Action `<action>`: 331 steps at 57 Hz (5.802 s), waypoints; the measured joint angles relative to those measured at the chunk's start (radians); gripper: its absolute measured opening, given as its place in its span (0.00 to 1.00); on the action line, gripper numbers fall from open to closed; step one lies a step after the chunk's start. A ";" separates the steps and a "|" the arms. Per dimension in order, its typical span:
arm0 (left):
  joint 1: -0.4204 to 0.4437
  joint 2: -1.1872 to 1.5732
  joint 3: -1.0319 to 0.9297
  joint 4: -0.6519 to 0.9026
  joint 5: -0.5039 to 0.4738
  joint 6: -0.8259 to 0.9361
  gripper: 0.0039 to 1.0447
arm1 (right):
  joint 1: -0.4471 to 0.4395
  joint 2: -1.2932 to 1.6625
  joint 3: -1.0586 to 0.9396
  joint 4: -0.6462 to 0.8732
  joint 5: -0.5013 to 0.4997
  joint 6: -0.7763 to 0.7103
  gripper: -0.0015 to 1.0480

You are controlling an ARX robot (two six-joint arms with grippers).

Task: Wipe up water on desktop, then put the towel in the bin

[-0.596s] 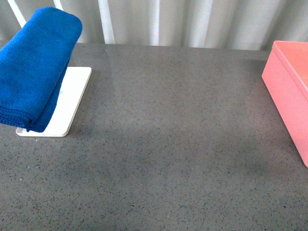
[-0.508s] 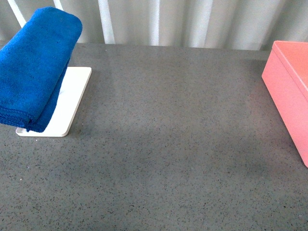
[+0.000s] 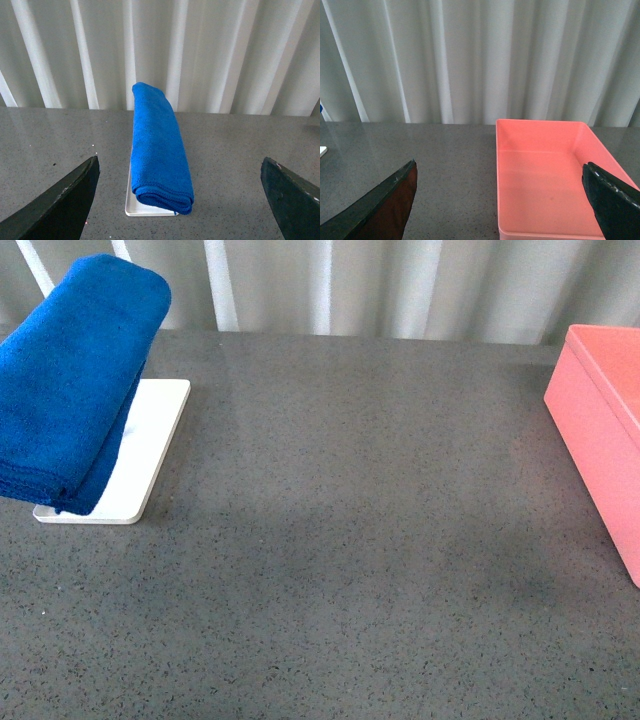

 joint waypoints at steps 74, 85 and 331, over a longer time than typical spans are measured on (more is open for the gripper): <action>0.000 0.000 0.000 0.000 0.000 0.000 0.94 | 0.000 0.000 0.000 0.000 0.000 0.000 0.93; 0.000 0.000 0.000 0.000 0.000 0.000 0.94 | 0.000 0.000 0.000 0.000 0.000 0.000 0.93; -0.432 1.616 0.917 0.476 0.475 -0.358 0.05 | 0.000 0.000 0.000 0.000 0.000 0.000 0.93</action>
